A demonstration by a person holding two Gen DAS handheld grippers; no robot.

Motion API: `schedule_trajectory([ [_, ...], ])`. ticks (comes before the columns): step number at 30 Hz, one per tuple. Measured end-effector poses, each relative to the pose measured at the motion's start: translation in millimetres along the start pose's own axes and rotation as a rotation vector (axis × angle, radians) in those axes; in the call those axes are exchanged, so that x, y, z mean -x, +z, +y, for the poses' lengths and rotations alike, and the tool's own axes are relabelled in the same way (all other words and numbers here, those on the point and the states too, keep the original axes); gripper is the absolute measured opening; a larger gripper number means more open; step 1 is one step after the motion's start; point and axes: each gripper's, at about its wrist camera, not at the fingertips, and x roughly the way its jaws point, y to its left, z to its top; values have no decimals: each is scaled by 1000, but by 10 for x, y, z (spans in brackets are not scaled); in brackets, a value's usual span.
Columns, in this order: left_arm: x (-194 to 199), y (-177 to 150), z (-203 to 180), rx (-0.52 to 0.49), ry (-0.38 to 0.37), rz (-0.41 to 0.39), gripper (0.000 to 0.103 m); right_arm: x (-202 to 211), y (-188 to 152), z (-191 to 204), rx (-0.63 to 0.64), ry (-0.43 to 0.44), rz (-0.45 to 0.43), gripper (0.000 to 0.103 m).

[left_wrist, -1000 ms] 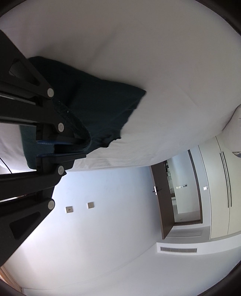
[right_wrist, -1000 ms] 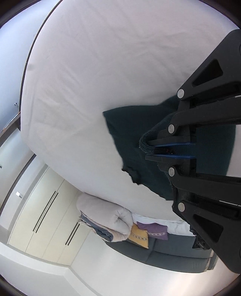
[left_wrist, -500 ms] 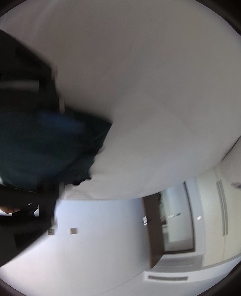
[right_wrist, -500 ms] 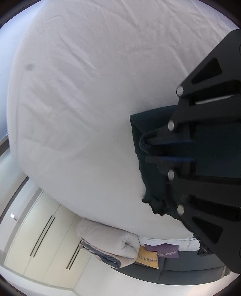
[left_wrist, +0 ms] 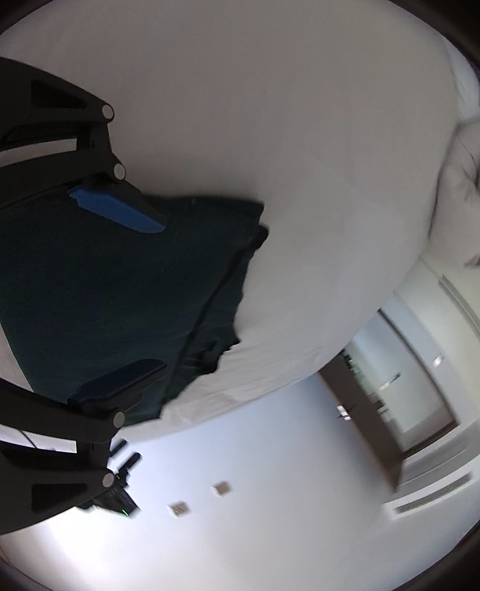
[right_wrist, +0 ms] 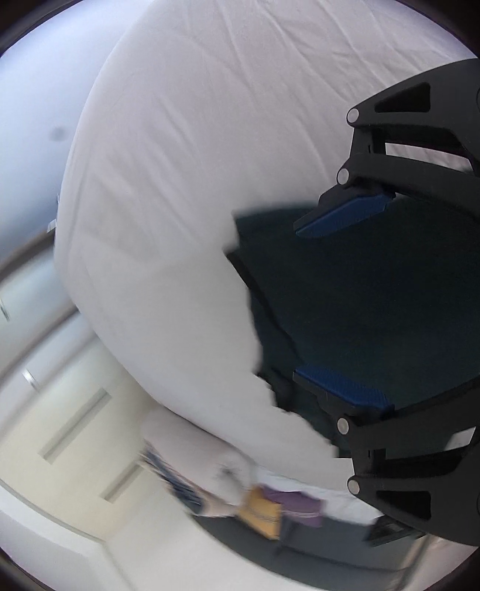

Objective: Fold small clothes
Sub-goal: 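Open both tools and release the folded hem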

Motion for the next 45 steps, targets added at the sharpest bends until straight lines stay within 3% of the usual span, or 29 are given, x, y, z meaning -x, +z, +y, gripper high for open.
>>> schedule_trajectory([
  [4,-50,-112,-75,-73,76,-19,73,-75,-83,253,117,-214,-43,70],
  [5,-61,-157,-41,-70,77,-10,72,-107,-88,223,119,-233,-43,70],
  [7,-95,-240,44,-62,102,10,72,-161,-192,44,133,-261,2,70],
  [9,-85,-284,156,-65,125,26,72,-353,-330,-160,138,-337,91,58],
  [11,-61,-318,230,-49,162,27,72,-314,-444,-329,84,-297,74,57],
  [13,17,-354,294,-18,138,11,72,-207,-435,-412,23,-242,47,57],
  [17,186,-413,248,-53,141,-51,72,-45,-447,-354,55,-194,-1,56],
  [19,279,-482,186,-74,129,-77,72,-41,-447,-298,95,-187,9,49],
  [21,318,-546,124,-94,116,-78,72,-64,-511,-231,122,-197,45,30],
  [25,273,-638,-3,-139,117,-52,72,-154,-572,-297,127,-208,93,25],
  [29,269,-662,22,-133,120,-45,72,46,-716,-340,146,-211,86,6],
  [33,271,-656,47,-118,124,-48,72,168,-775,-326,172,-246,76,5],
  [45,309,-707,72,-147,141,-42,72,261,-897,-612,35,-226,47,4],
])
